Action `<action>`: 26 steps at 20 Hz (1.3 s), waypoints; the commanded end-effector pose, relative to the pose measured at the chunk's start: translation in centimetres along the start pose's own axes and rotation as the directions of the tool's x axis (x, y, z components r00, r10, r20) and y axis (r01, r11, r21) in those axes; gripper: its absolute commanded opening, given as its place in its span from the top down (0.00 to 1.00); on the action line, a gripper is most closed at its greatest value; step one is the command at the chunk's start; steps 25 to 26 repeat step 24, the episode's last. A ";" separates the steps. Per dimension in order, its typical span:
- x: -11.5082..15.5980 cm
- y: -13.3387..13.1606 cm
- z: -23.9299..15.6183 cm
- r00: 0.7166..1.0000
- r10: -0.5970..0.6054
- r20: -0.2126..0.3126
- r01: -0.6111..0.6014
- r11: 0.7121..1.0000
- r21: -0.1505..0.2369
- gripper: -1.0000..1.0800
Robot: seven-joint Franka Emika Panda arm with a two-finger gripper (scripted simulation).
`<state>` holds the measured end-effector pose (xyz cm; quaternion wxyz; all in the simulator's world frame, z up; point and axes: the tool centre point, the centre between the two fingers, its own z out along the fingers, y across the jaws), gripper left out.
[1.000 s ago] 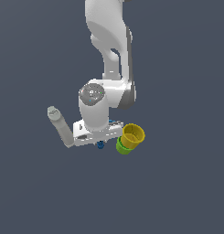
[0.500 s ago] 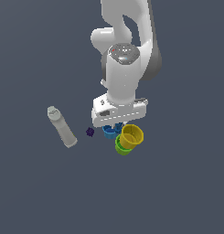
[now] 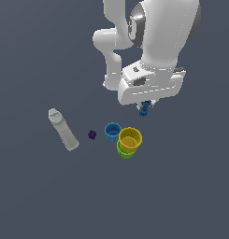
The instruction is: Pick up a designated object from a clutter of objects.
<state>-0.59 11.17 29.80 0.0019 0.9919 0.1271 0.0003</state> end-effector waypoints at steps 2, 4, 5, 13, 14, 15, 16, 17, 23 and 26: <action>-0.3 -3.1 -3.3 1.000 0.000 0.001 0.000 1.000 -0.001 1.00; -0.4 -4.8 -5.2 1.000 0.000 0.000 0.000 1.000 0.000 1.00; -0.5 -5.6 -6.1 1.000 0.000 0.000 0.000 1.000 0.000 1.00; -0.6 -10.6 -11.5 1.000 0.000 0.000 0.000 1.000 0.002 1.00; -0.6 -11.0 -11.9 1.000 0.000 0.000 0.000 1.000 0.003 1.00; -0.6 -11.4 -12.3 1.000 0.000 0.000 0.000 1.000 0.003 1.00; -0.6 -11.7 -12.7 1.000 0.000 0.000 0.000 1.000 0.003 1.00; -0.6 -12.0 -13.0 1.000 0.000 0.000 0.000 1.000 0.003 1.00; -0.4 -12.7 -13.7 1.000 0.000 0.000 0.000 1.000 0.004 1.00; -0.4 -12.7 -13.8 1.000 0.000 0.000 0.000 1.000 0.004 1.00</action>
